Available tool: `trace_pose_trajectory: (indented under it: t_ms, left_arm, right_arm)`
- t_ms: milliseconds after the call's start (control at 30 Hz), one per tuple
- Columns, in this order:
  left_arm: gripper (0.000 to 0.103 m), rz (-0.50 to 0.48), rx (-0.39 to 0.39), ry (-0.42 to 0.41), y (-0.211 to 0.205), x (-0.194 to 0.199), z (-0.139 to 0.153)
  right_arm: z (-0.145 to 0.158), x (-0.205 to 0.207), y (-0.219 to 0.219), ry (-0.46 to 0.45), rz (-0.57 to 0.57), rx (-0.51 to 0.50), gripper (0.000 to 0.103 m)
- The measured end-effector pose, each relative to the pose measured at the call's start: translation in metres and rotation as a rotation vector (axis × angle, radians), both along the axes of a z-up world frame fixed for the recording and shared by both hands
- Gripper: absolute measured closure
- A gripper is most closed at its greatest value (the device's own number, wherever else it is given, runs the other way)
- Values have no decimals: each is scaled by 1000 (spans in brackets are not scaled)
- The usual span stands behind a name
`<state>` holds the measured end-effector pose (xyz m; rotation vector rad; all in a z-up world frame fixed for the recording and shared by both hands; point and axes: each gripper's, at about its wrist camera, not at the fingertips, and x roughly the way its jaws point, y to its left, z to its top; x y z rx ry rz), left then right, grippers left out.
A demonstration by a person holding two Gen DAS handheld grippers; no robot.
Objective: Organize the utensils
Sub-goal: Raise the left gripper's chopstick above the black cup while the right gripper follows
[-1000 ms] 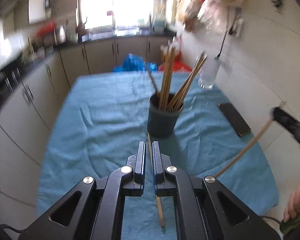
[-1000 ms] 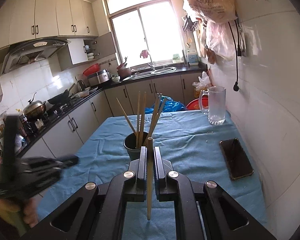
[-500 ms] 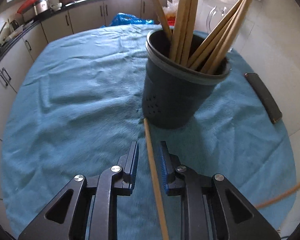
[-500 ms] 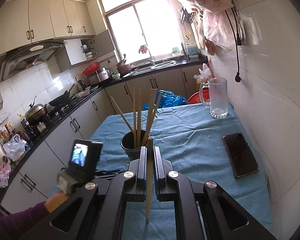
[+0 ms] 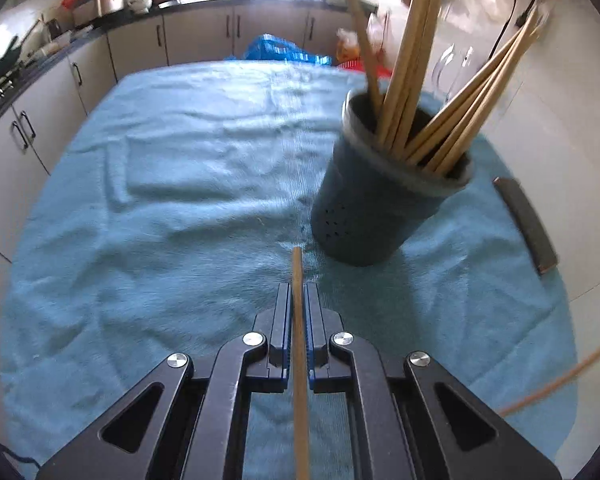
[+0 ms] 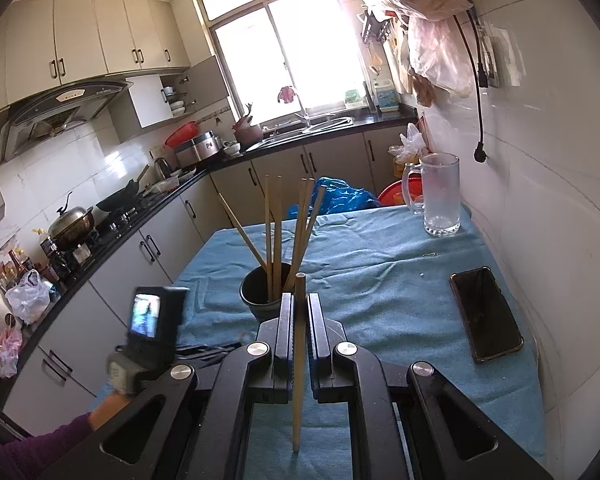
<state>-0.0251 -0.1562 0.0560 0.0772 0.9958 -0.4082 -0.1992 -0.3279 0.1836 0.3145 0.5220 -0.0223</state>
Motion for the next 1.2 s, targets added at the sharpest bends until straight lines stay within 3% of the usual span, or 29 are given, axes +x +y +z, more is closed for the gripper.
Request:
trace_pose_trajectory:
  t_ms: [300, 533, 833, 1200]
  left_arm:
    - [98, 34, -53, -168, 27, -53, 75]
    - [98, 30, -20, -316, 30, -91, 118]
    - [98, -18, -27, -402, 20, -122, 151]
    - [98, -43, -11, -448, 13, -133, 166]
  right_arm:
    - [14, -16, 16, -38, 5, -31, 97]
    - [29, -33, 32, -73, 19, -66, 97]
    - [42, -46, 42, -95, 23, -95, 97]
    - [52, -48, 46, -114, 23, -110, 97]
